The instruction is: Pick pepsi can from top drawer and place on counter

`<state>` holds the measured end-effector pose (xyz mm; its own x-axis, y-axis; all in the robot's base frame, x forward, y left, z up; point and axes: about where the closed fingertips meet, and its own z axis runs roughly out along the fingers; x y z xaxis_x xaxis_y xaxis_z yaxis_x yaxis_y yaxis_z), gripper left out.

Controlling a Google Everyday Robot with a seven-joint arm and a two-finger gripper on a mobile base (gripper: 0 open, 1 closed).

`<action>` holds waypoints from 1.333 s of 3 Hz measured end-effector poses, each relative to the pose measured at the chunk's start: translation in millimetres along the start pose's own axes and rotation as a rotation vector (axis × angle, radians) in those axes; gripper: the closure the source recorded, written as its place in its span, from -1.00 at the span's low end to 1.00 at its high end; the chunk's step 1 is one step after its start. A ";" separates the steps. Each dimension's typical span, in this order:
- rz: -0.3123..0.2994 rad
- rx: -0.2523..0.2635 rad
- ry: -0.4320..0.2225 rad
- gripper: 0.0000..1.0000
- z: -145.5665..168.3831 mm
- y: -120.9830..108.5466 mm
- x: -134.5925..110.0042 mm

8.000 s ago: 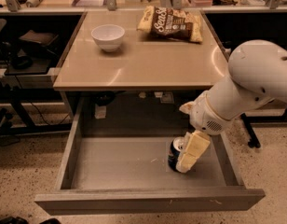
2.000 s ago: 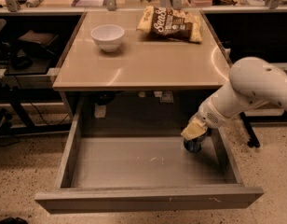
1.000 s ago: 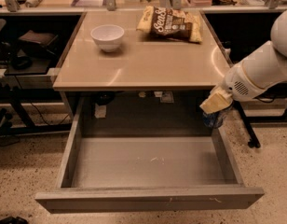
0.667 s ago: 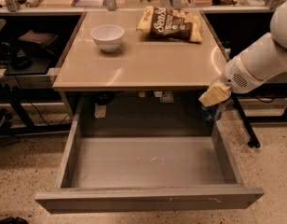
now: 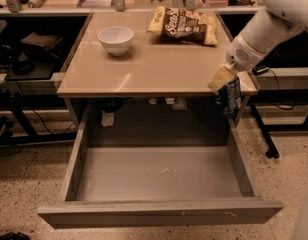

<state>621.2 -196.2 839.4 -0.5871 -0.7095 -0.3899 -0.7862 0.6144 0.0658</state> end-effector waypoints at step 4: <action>0.091 0.087 0.040 1.00 -65.2 -54.5 -7.3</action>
Offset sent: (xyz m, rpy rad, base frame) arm 0.0300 -0.0395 0.0598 -0.0430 -0.0779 -0.0934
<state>655.8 -247.0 898.5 -0.6639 -0.6613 -0.3493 -0.7105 0.7034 0.0188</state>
